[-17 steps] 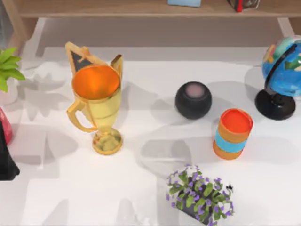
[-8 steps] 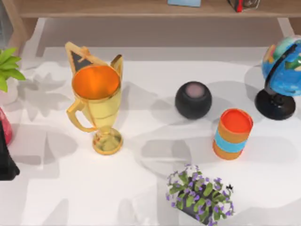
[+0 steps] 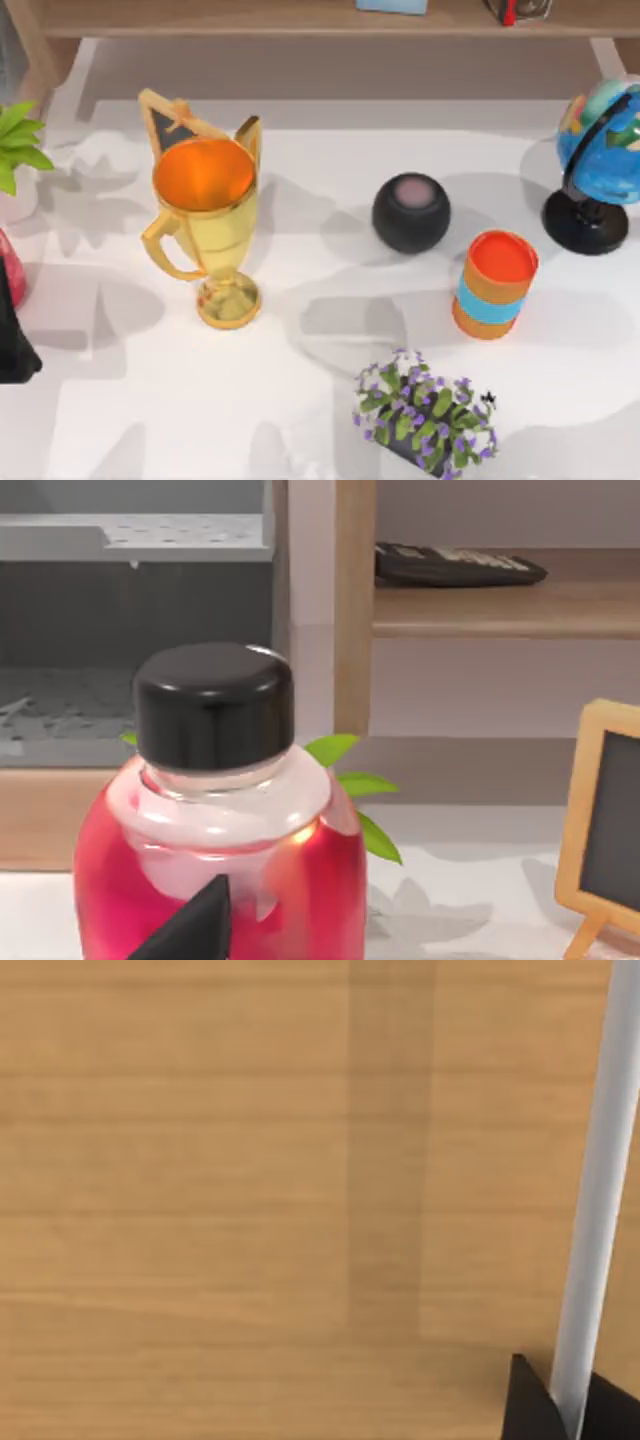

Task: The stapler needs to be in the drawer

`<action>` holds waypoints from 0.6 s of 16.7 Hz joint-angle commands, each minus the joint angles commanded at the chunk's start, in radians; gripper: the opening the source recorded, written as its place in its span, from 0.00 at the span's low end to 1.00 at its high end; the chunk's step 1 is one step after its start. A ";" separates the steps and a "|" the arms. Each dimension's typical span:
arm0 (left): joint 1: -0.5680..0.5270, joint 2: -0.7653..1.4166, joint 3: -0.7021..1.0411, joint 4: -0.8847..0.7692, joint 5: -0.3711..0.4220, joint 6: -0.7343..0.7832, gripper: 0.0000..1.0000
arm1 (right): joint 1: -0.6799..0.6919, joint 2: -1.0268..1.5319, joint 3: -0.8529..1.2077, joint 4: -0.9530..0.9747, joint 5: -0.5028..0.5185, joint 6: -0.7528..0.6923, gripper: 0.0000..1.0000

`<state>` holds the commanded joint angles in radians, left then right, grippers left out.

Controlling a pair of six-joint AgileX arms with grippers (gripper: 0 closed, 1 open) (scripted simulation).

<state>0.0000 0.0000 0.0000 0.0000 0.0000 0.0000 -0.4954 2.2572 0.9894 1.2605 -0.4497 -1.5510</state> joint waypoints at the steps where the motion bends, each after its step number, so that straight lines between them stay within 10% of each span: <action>1: 0.000 0.000 0.000 0.000 0.000 0.000 1.00 | 0.005 0.013 0.024 -0.014 0.007 0.000 0.00; 10: 0.000 0.000 0.000 0.000 0.000 0.000 1.00 | 0.059 0.115 0.266 -0.147 0.064 0.000 0.00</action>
<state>0.0000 0.0000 0.0000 0.0000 0.0000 0.0000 -0.4368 2.3726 1.2552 1.1137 -0.3860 -1.5509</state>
